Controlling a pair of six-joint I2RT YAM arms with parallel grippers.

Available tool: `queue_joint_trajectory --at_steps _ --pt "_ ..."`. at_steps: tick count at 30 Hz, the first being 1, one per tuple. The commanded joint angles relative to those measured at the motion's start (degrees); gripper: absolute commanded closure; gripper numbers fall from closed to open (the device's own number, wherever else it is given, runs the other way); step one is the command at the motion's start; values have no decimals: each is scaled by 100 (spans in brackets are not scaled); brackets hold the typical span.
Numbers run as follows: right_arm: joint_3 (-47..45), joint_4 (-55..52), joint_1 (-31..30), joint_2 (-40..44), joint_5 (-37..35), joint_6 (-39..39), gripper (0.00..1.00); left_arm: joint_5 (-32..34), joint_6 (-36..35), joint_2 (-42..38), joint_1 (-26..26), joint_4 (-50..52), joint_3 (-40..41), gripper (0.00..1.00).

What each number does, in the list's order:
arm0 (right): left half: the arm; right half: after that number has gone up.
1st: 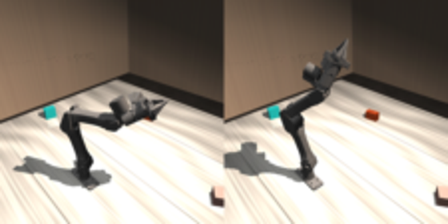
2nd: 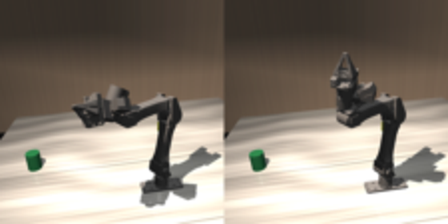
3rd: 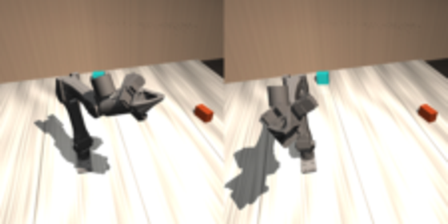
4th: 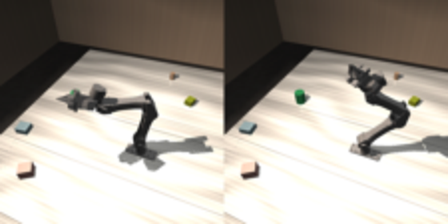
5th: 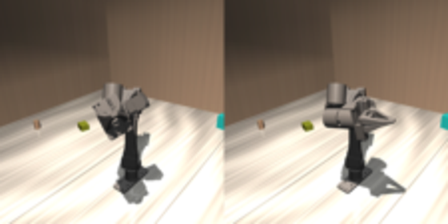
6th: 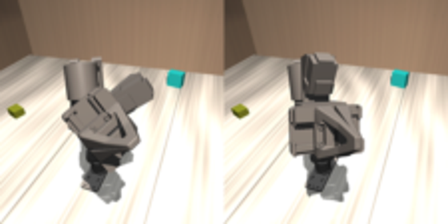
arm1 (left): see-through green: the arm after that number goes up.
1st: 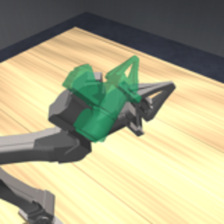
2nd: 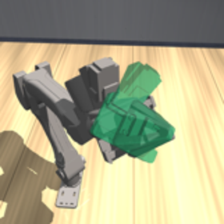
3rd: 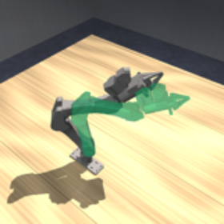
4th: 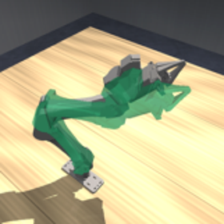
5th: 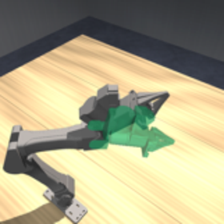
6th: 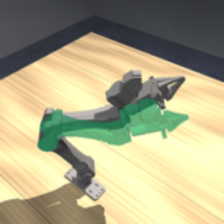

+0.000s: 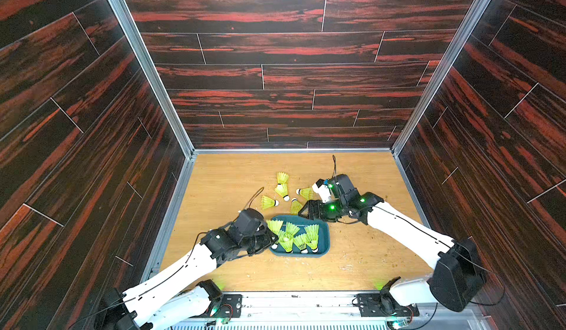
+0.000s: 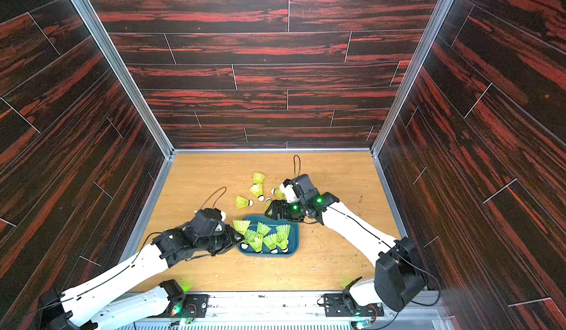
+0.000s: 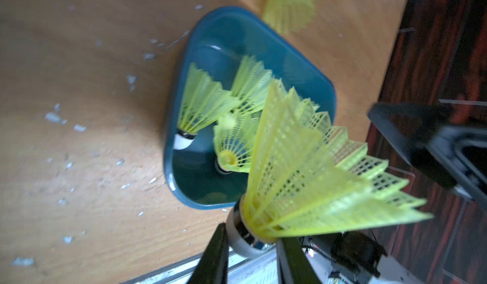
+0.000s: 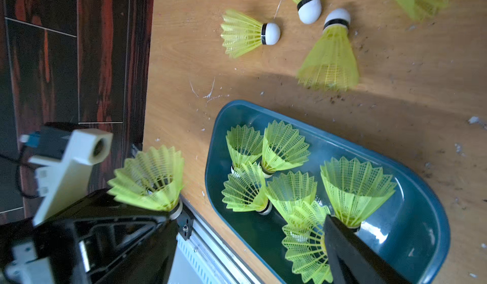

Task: Put the shuttlecocks into the storage box
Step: Place the shuttlecock in the storage box.

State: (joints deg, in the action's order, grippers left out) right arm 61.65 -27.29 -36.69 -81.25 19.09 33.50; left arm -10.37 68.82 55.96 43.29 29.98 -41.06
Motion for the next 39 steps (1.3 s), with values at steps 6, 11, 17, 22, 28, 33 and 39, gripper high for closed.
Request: queue_joint_trajectory --at_steps 6,11,17,22,28,33,39 --pt "-195 28 -270 210 259 -74 11 602 627 187 381 105 174 94" --pt "-543 1 -582 566 252 -181 12 659 735 234 416 -6 300 94" --pt "-984 211 -912 931 154 -404 15 662 710 465 434 -62 246 94" --pt "-1084 212 -1190 906 -103 -478 16 668 760 606 444 -32 178 96" --pt "-1069 259 -1227 899 -178 -423 16 739 782 726 452 -1 94 97" --pt "-1067 242 -1227 894 -212 -426 16 678 756 928 488 -36 -29 97" --pt "-1076 232 -1232 899 -239 -414 15 683 763 1054 531 -45 -60 97"
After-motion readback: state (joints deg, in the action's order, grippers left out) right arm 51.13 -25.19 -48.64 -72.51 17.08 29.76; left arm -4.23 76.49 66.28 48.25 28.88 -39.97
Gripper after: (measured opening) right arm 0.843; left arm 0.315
